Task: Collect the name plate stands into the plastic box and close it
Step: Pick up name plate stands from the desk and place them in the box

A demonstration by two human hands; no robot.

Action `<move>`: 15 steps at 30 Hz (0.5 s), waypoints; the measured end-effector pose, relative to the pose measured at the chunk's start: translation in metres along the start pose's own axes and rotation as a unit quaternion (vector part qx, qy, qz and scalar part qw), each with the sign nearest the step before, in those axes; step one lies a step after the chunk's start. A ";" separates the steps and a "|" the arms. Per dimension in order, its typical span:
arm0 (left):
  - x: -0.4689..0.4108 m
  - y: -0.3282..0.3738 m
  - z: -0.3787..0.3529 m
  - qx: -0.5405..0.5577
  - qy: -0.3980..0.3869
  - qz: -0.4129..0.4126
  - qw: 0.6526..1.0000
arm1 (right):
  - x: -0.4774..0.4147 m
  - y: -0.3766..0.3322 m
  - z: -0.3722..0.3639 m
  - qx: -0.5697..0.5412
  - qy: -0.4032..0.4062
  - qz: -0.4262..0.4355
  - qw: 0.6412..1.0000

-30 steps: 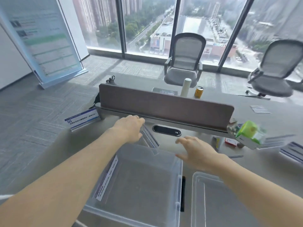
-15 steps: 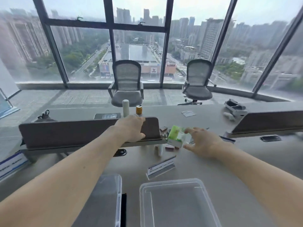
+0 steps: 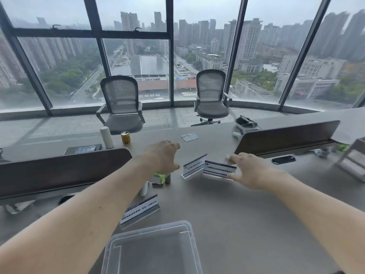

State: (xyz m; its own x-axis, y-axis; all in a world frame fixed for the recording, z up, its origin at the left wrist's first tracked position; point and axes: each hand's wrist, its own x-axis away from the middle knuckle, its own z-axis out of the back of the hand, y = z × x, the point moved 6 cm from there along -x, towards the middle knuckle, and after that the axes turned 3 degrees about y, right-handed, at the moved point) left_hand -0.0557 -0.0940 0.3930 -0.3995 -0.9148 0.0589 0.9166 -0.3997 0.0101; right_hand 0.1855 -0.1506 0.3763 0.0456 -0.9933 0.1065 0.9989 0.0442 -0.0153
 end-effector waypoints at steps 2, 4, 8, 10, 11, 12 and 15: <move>-0.020 0.013 -0.004 -0.003 -0.006 0.001 1.000 | -0.009 0.023 -0.002 -0.001 -0.003 -0.007 1.000; -0.043 0.023 -0.009 -0.002 -0.012 -0.002 1.000 | -0.020 0.041 -0.007 -0.011 -0.003 -0.009 1.000; -0.092 0.047 -0.027 -0.026 -0.017 -0.028 0.999 | -0.035 0.073 -0.026 -0.001 -0.026 -0.032 0.999; -0.115 0.053 -0.038 -0.053 -0.013 -0.037 0.998 | -0.047 0.091 -0.030 0.006 -0.023 -0.045 0.999; -0.126 0.056 -0.042 -0.058 -0.012 -0.042 0.997 | -0.053 0.102 -0.031 0.000 -0.018 -0.052 0.998; -0.136 0.060 -0.048 -0.049 -0.019 -0.042 0.998 | -0.058 0.114 -0.034 -0.003 -0.020 -0.058 0.998; -0.158 0.071 -0.068 -0.032 -0.042 -0.034 0.998 | -0.074 0.143 -0.054 0.003 -0.047 -0.056 0.997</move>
State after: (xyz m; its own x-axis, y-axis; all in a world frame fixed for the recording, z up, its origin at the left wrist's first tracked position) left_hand 0.0716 0.0185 0.3168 -0.4555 -0.8785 0.1437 0.8837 -0.4658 -0.0466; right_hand 0.3242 -0.0767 0.3131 -0.0660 -0.9775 0.2002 0.9978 -0.0658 0.0073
